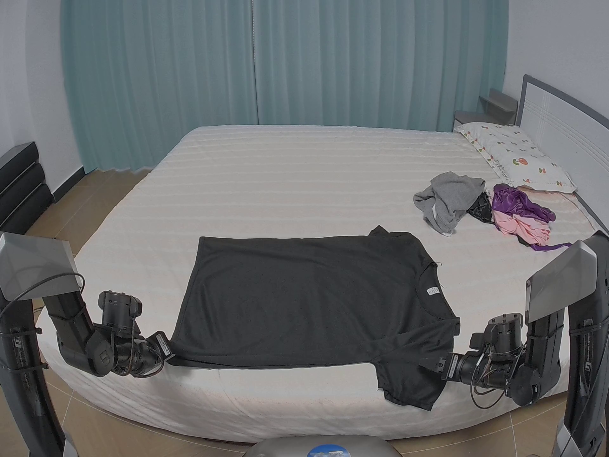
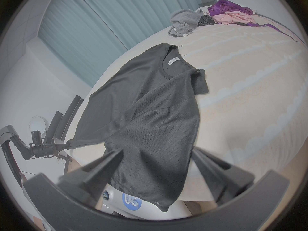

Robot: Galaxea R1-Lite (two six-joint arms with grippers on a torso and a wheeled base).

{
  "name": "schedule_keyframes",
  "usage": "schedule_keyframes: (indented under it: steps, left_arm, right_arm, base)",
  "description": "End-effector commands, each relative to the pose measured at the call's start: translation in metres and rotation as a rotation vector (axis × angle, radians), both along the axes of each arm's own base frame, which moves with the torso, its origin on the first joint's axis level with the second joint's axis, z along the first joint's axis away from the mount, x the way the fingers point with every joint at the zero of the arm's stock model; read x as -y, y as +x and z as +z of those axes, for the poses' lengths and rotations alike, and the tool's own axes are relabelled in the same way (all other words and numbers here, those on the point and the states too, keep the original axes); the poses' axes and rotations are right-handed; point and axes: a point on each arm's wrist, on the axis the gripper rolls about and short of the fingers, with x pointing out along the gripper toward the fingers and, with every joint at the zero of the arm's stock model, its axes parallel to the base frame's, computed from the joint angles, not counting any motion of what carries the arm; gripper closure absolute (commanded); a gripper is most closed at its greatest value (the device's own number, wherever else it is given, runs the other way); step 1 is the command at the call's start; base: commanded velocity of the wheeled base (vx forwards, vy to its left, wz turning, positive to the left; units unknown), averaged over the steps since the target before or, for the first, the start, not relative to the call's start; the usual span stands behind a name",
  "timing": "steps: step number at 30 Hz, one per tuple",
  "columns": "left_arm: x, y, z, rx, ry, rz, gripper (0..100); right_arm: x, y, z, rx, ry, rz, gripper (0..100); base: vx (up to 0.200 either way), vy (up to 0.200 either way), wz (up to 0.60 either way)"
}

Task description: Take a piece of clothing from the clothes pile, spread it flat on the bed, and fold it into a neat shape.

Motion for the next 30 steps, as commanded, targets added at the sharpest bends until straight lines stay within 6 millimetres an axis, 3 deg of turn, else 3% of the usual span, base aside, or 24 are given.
schedule_keyframes:
  steps: [1, 10, 23, 30]
  left_arm:
    - [0.0, 0.0, 0.0, -0.001, 0.0, 0.0, 100]
    - [0.0, 0.0, 0.0, -0.001, 0.0, 0.0, 100]
    - [-0.002, -0.011, 0.004, -0.011, 0.022, -0.005, 100]
    - [-0.005, -0.021, 0.004, -0.03, 0.068, -0.03, 100]
  right_arm:
    - [0.0, 0.0, -0.001, -0.002, -0.006, -0.004, 100]
    - [0.008, -0.008, 0.005, 0.012, -0.004, -0.036, 100]
    - [0.034, -0.038, 0.027, -0.017, 0.042, -0.075, 100]
    - [0.036, -0.04, 0.026, -0.03, 0.044, -0.084, 100]
  base:
    - [0.0, 0.0, 0.0]
    - [0.0, 0.0, 0.0]
    - [0.0, 0.0, 0.0]
    - [0.0, 0.0, 0.0]
